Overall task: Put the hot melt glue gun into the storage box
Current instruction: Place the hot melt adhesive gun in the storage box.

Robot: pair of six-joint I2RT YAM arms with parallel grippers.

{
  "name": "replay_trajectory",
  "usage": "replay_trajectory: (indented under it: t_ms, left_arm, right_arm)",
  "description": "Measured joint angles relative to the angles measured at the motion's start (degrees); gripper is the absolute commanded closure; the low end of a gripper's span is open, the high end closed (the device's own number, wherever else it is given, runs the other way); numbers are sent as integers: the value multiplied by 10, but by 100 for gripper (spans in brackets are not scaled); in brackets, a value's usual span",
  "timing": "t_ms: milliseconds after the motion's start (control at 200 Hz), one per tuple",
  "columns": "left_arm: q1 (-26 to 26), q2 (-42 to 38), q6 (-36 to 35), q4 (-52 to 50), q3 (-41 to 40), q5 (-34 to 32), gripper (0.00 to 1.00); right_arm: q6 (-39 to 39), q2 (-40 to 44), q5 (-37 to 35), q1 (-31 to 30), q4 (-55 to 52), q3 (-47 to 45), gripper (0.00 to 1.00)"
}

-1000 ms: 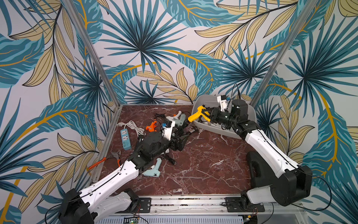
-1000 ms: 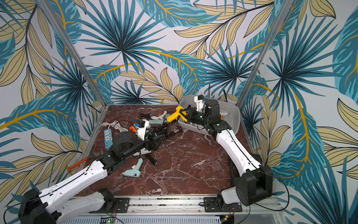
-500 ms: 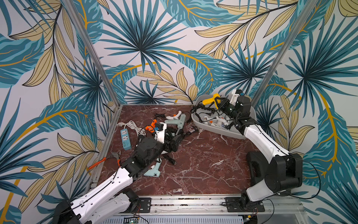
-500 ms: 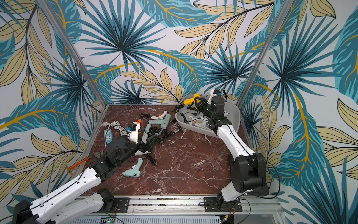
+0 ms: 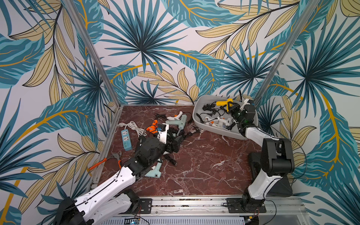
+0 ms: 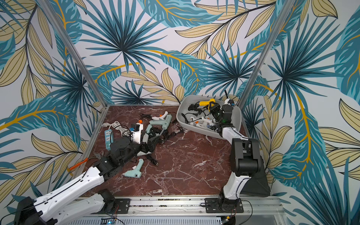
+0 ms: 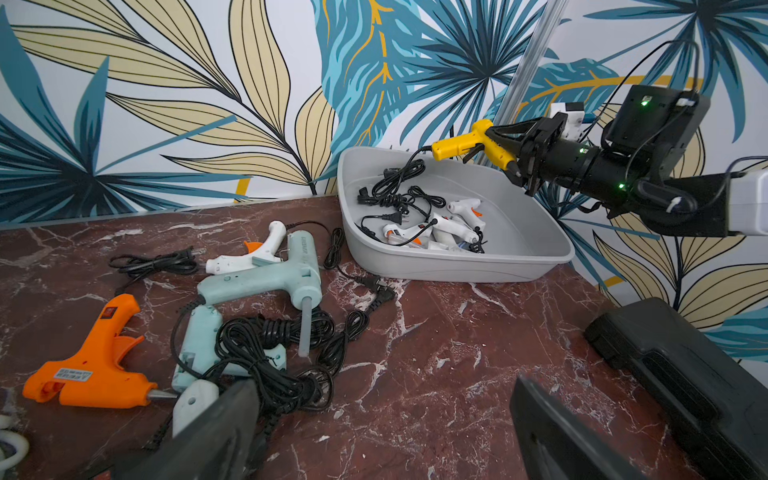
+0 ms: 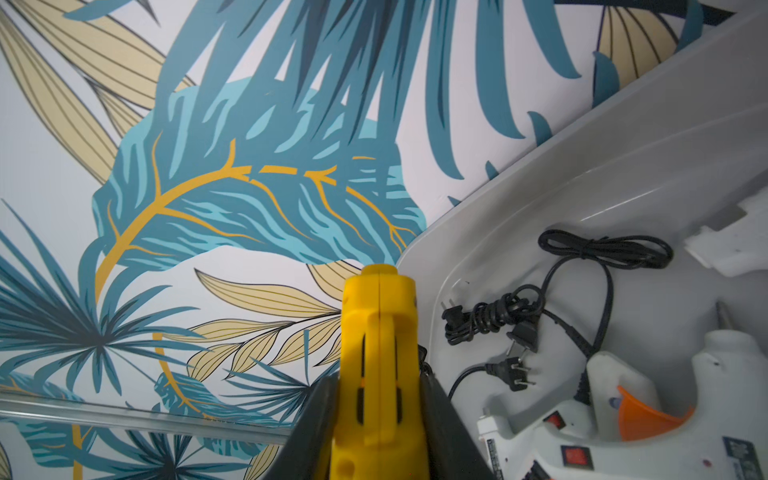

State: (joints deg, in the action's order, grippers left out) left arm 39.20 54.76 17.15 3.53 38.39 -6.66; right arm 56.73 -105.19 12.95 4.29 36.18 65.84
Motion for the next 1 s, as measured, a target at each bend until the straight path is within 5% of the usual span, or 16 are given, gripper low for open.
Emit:
replay_trajectory:
  t_ms: [240, 476, 821, 1002]
  left_arm:
    - [0, 8, 0, -7, 0, 0, 0]
    - [0, 8, 1, -15, 0, -1, 0]
    - [-4, 42, 3, -12, 0, -22, 0]
    - [-7, 49, 8, -12, 0, -26, 0]
  right_arm:
    - [33, -106, 3, 21, 43, 23, 100]
    - [28, -117, -15, 40, 24, 33, 100]
    - [-6, -118, -24, 50, -85, 57, 50]
    - [-19, -118, -27, 50, -113, 56, 40]
